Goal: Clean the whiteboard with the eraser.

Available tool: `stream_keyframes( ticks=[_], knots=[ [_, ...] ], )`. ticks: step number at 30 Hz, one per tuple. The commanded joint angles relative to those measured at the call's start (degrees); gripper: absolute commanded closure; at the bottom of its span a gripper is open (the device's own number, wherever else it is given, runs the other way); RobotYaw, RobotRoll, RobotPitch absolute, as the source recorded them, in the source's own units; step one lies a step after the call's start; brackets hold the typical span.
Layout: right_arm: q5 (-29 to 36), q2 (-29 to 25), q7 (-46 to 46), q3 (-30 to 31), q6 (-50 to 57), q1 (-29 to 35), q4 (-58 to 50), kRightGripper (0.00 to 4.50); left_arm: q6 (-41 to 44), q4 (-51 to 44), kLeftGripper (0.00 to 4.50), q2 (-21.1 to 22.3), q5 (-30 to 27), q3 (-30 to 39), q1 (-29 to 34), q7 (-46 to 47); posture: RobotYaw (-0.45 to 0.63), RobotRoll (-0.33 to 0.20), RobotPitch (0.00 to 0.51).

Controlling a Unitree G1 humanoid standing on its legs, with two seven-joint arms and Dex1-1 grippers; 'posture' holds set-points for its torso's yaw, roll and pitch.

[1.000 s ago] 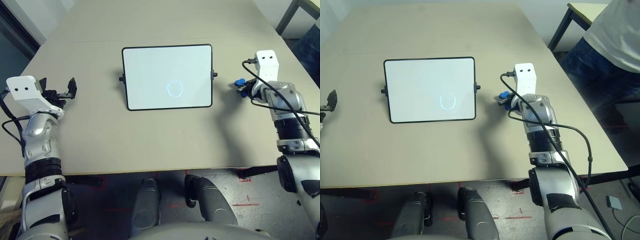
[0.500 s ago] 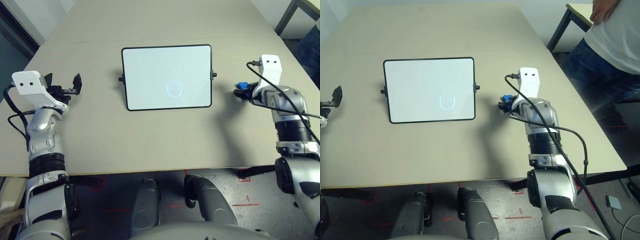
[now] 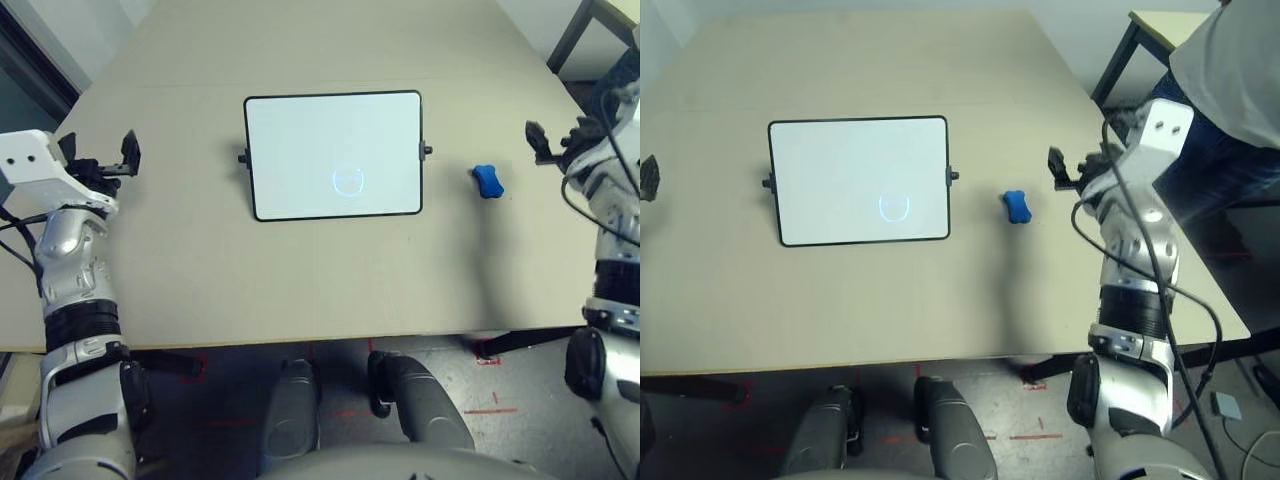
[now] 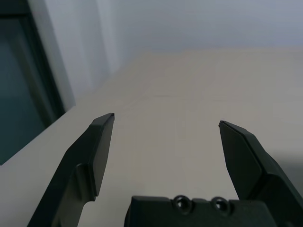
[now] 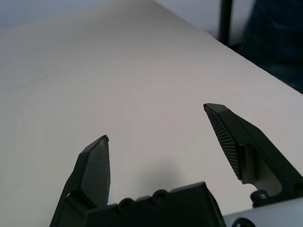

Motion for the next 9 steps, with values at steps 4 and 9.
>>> stream_keyframes(
  ticks=[4,9],
  knots=[
    [0.09,-1.08,-3.06,0.17,-17.58,-2.86,18.29,0.06,-0.17,5.07,0.0,0.5,-0.96,1.31,1.67,0.03,0.07,0.0,0.139],
    [1.36,-1.94,-3.66,-0.34,-22.99,-4.03,26.92,0.06,-1.07,12.82,0.0,1.31,-1.78,2.27,0.17,0.05,0.06,0.0,0.125]
  ],
)
